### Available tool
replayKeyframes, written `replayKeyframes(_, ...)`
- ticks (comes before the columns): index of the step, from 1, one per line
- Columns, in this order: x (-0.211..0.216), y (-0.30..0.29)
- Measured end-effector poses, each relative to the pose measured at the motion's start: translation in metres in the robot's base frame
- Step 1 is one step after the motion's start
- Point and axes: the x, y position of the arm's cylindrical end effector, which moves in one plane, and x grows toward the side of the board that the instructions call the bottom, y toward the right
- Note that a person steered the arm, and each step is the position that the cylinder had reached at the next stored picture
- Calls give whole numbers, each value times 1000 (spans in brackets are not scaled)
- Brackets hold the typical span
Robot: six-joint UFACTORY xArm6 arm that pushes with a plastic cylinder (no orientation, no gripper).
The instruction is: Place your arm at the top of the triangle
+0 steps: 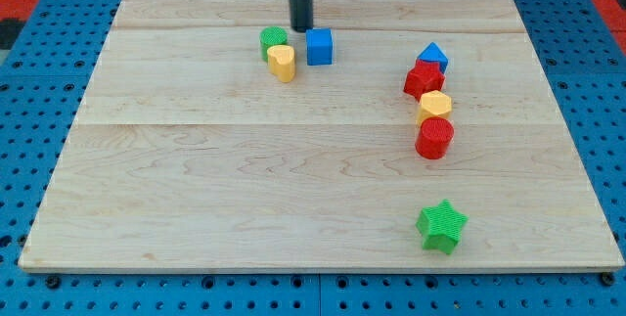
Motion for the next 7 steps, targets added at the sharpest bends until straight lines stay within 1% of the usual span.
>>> replayKeyframes(1, -11, 70)
replayKeyframes(2, -2, 125)
replayKeyframes(3, -2, 144)
replayKeyframes(6, -2, 163)
replayKeyframes(7, 12, 177)
